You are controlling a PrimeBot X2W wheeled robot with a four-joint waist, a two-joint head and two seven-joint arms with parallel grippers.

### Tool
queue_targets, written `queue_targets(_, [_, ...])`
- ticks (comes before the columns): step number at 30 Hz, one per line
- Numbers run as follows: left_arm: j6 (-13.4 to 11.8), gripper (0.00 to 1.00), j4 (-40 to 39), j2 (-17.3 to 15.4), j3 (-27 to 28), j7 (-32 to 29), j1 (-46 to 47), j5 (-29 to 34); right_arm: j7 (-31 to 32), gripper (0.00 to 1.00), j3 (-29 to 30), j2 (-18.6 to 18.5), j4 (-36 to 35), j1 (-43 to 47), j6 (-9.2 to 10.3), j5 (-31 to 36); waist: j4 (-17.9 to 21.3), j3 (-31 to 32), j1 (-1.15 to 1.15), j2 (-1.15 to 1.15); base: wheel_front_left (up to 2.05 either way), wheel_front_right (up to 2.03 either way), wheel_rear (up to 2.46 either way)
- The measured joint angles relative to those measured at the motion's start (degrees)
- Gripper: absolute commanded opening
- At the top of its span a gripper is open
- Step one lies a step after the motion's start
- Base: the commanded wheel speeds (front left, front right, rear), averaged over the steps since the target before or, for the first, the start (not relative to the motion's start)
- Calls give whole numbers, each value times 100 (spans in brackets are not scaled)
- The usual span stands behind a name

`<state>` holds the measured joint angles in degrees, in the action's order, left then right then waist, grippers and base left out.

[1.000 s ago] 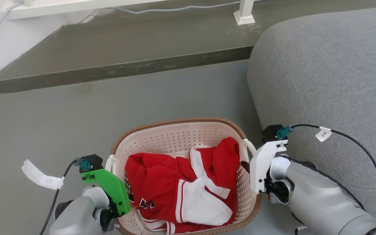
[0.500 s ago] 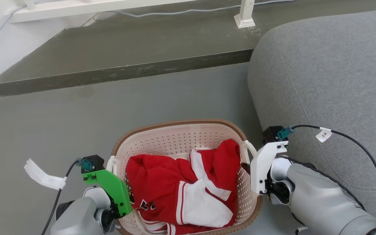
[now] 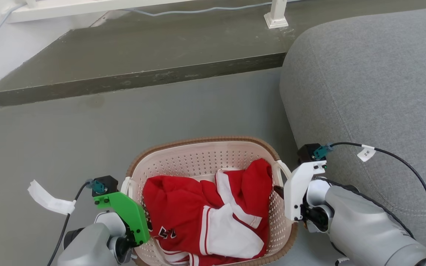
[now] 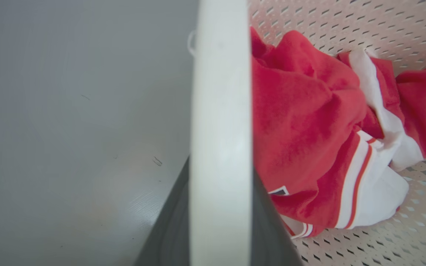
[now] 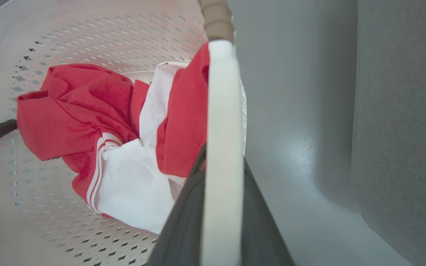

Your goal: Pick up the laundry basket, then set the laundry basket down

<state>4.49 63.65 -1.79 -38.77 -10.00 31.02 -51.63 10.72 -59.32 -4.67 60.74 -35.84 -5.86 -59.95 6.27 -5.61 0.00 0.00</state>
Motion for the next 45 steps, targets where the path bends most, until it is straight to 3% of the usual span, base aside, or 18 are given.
queue_targets(19, [-74, 0, -97, -11, -65, 158, 16, -65, -19, 0, -75, -12, 1, -121, 0, -64, 24, -239, 0, 0, 0, 0, 0])
queue_targets(45, [-200, 0, -146, -34, -60, 865, 858, 8, -770, 0, -9, -37, 45, -946, -1, -46, 102, -1588, 0, 0, 0, 0, 0])
